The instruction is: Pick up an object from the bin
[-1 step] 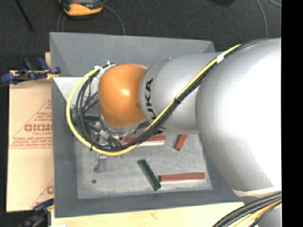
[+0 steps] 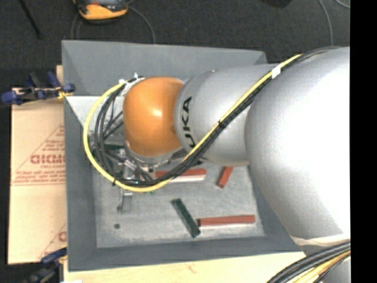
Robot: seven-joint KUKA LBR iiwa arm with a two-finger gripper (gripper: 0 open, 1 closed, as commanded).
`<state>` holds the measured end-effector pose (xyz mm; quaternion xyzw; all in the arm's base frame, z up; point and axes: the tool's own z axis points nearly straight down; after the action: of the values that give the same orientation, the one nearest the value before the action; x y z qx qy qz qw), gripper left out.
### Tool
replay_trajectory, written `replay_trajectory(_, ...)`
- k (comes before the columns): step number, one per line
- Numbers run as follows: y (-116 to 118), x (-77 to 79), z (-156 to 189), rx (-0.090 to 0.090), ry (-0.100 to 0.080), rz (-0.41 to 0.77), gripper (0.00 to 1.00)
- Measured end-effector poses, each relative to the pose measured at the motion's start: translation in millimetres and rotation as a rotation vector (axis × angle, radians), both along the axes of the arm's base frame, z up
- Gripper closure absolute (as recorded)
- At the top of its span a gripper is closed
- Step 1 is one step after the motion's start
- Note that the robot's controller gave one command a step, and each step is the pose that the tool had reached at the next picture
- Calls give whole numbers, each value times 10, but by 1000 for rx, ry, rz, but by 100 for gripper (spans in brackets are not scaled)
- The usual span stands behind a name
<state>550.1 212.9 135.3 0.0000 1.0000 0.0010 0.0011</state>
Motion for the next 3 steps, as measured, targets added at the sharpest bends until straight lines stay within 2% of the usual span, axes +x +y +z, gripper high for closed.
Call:
replay_trajectory(1,-4,12,0,0,0,5,0)
replay_trajectory(2,-57,275,-186,-3,-6,216,0)
replay_trajectory(3,15,532,59,-3,0,334,0)
